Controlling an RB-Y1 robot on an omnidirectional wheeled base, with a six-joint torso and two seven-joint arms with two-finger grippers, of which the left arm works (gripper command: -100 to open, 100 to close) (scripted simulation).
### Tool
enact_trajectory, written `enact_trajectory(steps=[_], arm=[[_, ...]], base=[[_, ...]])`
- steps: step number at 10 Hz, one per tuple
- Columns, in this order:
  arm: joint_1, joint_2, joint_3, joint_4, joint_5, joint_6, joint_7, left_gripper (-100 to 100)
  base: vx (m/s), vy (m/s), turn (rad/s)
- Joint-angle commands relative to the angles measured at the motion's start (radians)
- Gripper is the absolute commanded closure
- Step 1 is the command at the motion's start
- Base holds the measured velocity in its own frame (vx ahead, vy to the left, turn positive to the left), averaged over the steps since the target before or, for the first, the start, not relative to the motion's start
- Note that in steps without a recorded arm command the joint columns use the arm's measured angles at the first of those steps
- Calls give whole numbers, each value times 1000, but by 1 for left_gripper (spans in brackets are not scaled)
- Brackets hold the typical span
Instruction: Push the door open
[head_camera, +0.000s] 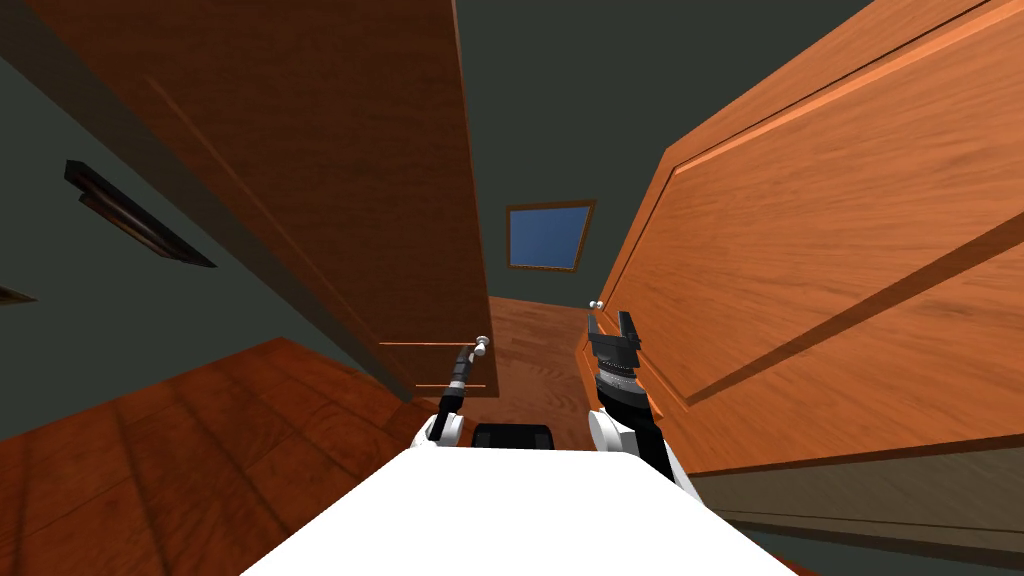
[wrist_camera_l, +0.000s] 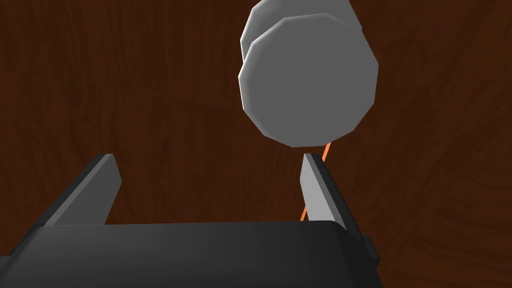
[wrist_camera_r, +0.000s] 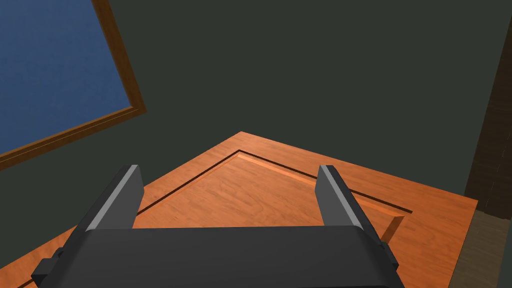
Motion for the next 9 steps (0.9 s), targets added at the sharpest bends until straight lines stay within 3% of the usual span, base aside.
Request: enact_trajectory(steps=[1, 3, 4, 5, 6, 8, 9], arm=[[-5, 0, -9, 4, 16, 2, 30, -100], [-22, -3, -44, 23, 81, 5, 95, -100], [-22, -3, -44, 23, 81, 5, 113, -100], [-31, -5, -61, 32, 113, 6, 148, -100], [-31, -5, -61, 32, 113, 6, 154, -100], [-48, -9, -96, 51, 178, 9, 220, -100], [-48, -9, -96, 51, 178, 9, 238, -100]], base=[[-36, 16, -12], [-67, 26, -36], [-50, 18, -20], [-45, 31, -29], [-39, 26, -16], [-61, 22, -37], [-45, 22, -16]])
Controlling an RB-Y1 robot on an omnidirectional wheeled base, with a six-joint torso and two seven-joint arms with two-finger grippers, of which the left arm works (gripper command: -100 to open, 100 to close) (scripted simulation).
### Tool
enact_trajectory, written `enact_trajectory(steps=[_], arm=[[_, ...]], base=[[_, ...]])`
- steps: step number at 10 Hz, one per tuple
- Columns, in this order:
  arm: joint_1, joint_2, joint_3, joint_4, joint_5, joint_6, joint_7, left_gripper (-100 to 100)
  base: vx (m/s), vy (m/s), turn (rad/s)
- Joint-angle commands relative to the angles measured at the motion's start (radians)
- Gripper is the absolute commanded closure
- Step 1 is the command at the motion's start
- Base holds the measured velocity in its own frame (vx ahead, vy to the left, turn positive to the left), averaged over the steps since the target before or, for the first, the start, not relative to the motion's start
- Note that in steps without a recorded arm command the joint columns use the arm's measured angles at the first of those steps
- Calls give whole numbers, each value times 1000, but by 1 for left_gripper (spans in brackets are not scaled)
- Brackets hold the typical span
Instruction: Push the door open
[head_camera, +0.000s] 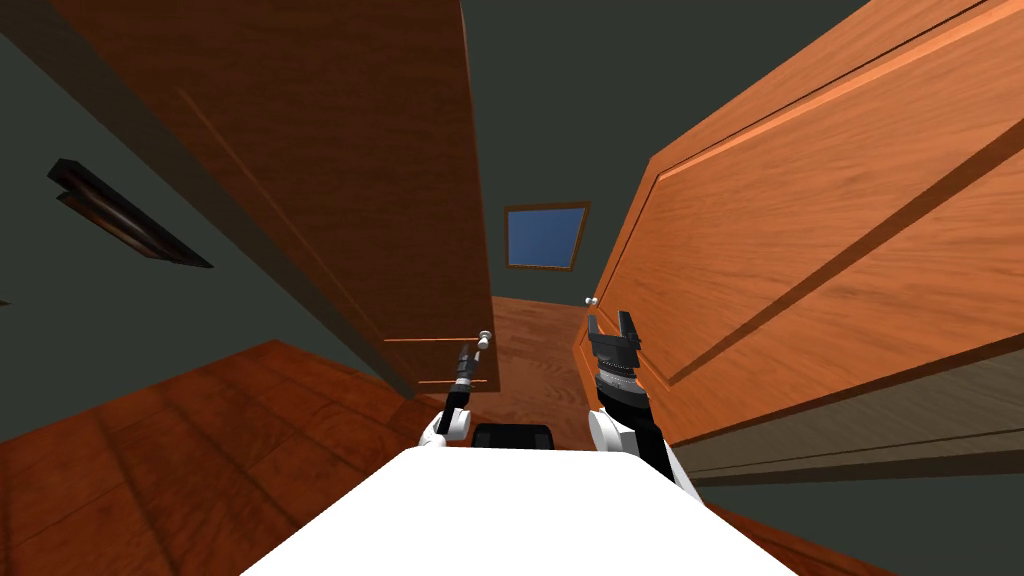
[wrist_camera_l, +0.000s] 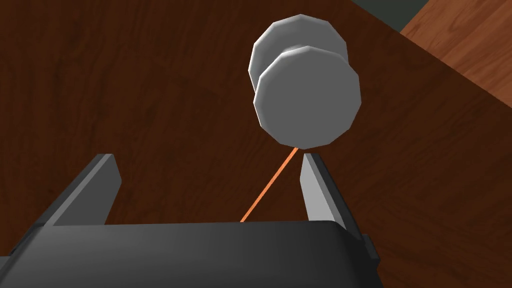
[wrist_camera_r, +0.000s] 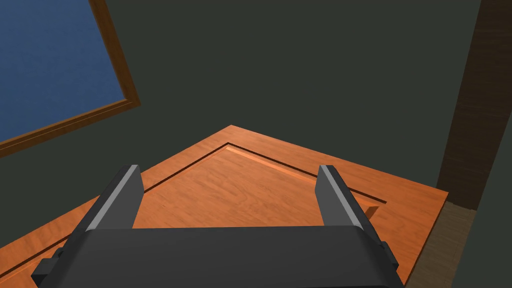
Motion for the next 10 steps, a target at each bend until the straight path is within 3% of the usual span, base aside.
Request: enact_trajectory(steps=[1, 2, 4, 5, 6, 7, 9, 10], arm=[[-9, -4, -21, 9, 38, 3, 50, -100], [-9, -4, -21, 9, 38, 3, 56, -100], [-26, -11, -55, 27, 102, 6, 123, -100], [-26, -11, -55, 27, 102, 6, 138, -100], [-35, -15, -72, 37, 133, 8, 175, -100], [-35, -15, -72, 37, 133, 8, 180, -100], [-51, -23, -105, 54, 194, 10, 246, -100], [-51, -23, -105, 54, 194, 10, 262, -100]], base=[[-47, 23, -26], [-40, 18, -17], [-57, 22, -36], [-56, 25, -16], [-60, 32, -25], [-43, 22, -18], [-55, 24, -37], [-45, 21, -15]])
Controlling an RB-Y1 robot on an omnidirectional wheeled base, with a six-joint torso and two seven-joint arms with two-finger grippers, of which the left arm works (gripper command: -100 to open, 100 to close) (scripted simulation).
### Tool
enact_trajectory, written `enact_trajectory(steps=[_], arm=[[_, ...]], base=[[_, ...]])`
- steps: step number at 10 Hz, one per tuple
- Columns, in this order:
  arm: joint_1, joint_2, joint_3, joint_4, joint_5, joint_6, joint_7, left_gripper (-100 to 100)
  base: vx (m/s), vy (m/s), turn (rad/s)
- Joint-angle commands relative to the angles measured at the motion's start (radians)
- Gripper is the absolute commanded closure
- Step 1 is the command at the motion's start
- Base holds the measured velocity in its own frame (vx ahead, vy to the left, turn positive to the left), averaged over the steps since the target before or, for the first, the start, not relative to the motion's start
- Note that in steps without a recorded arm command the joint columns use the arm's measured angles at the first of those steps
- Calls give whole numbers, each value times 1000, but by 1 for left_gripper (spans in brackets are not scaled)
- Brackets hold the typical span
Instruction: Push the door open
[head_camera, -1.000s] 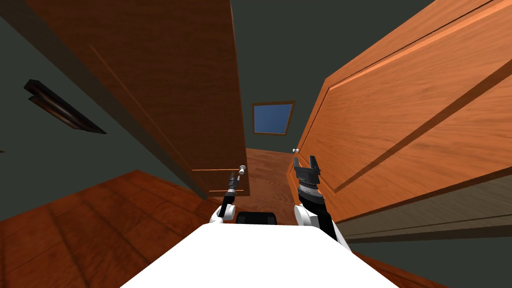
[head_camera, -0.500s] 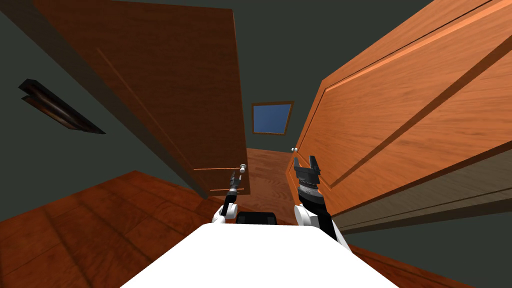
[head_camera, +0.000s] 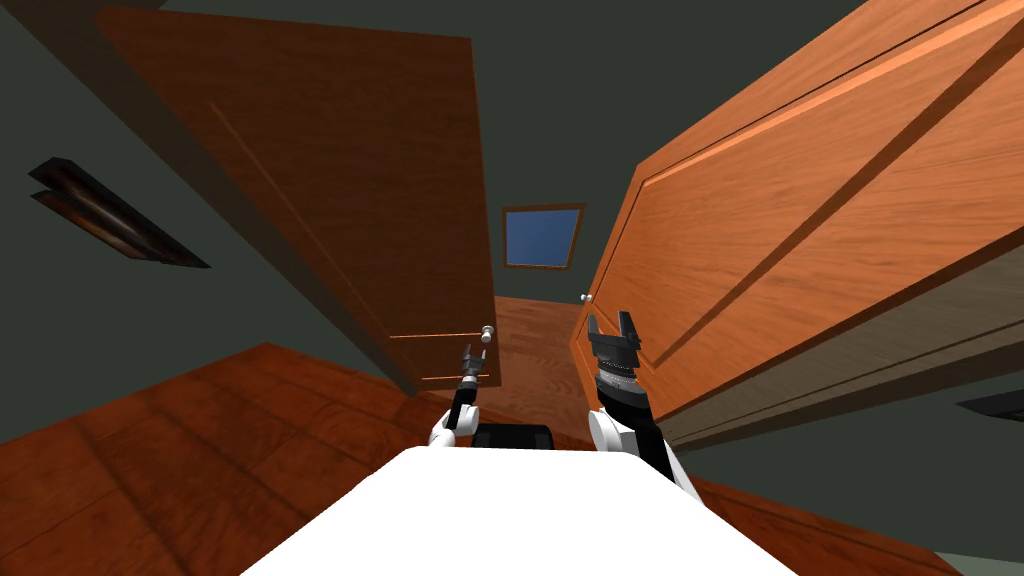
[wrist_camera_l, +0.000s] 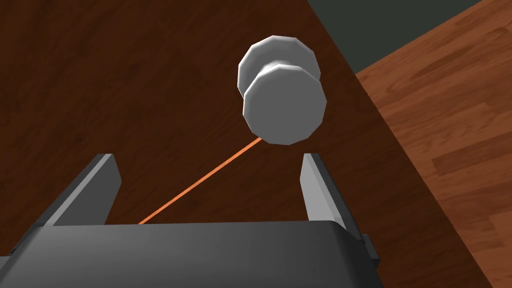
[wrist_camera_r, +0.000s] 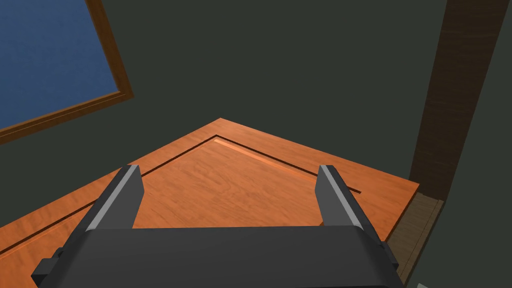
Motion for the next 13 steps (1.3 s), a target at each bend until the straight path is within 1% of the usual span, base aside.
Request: enact_trajectory(steps=[1, 2, 3, 4, 5, 6, 7, 8, 10, 11, 13], arm=[[-10, -6, -19, 11, 35, 2, 50, -100], [-18, -11, -34, 19, 64, 3, 77, -100], [-18, -11, -34, 19, 64, 3, 94, -100], [-25, -16, -49, 27, 91, 5, 129, -100], [-25, -16, -49, 27, 91, 5, 134, -100], [-32, -21, -63, 35, 117, 6, 173, -100], [-39, -26, -77, 42, 143, 7, 198, -100], [-39, -26, -77, 42, 143, 7, 211, -100], [-52, -37, -102, 56, 189, 9, 274, -100], [-52, -37, -102, 56, 189, 9, 282, -100], [-62, -47, -124, 67, 229, 11, 345, -100]], base=[[-40, 24, -19], [-61, 32, -38], [-49, 18, -20], [-52, 16, -23], [-36, 13, -14], [-34, 12, -22], [-51, 24, -38], [-46, 21, -16], [-48, 22, -23], [-40, 16, -16], [-40, 12, -25]])
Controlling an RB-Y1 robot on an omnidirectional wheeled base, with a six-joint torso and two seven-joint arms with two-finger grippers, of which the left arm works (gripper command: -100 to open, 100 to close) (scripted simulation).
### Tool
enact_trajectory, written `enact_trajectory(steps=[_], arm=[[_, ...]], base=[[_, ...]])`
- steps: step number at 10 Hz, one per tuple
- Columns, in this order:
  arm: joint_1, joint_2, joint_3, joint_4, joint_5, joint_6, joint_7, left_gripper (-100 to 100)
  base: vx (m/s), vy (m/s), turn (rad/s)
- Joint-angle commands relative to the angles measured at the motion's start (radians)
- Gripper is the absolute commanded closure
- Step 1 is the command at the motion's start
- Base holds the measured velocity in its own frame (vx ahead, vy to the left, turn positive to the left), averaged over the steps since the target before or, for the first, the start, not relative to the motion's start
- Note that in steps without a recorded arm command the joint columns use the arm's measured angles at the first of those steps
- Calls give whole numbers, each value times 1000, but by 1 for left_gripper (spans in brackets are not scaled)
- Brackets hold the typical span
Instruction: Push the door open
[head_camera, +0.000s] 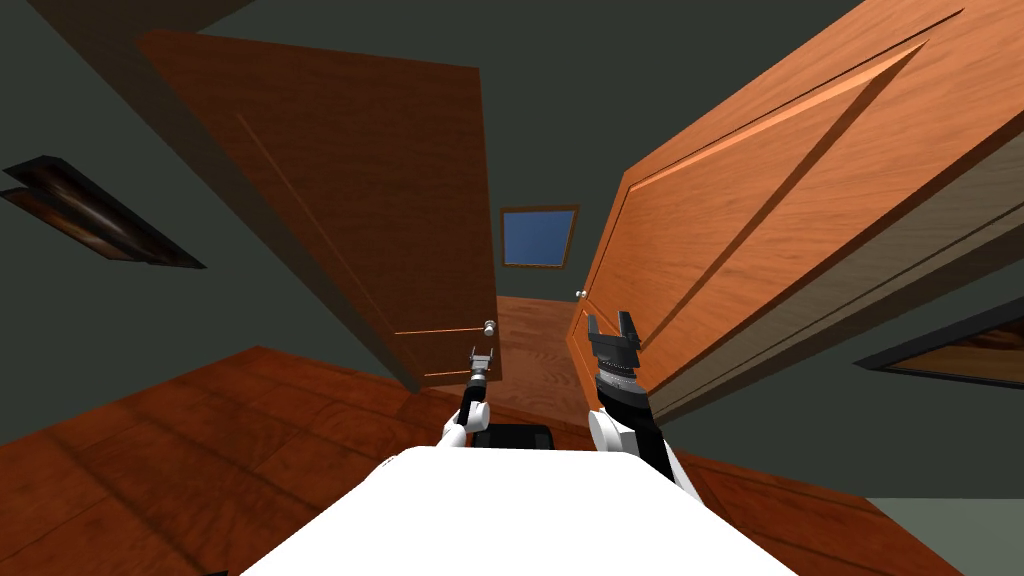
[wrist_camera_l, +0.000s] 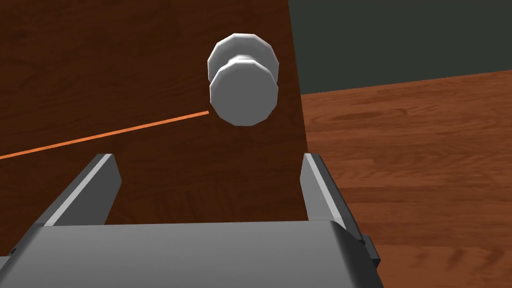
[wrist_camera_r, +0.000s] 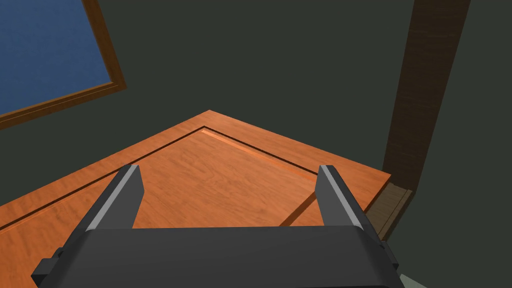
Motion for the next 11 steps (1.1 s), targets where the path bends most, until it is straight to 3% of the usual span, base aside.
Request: enact_trajectory(steps=[1, 2, 7, 8, 9, 10, 11], arm=[[-13, -8, -16, 16, 31, 0, 50, -100], [-13, -8, -16, 16, 31, 0, 54, -100], [-31, -30, -52, 36, 98, 3, 165, -100], [-27, -26, -48, 31, 89, 3, 149, -100], [-27, 3, -48, 32, 92, 3, 156, -100], [-27, 3, -48, 32, 92, 3, 156, -100], [-28, 24, -46, 33, 93, 2, 158, -100]], base=[[-50, 17, -28], [-30, 12, -6], [-32, 14, -18], [-14, 6, -5], [68, 13, -20], [83, 7, -11], [122, 3, -14]])
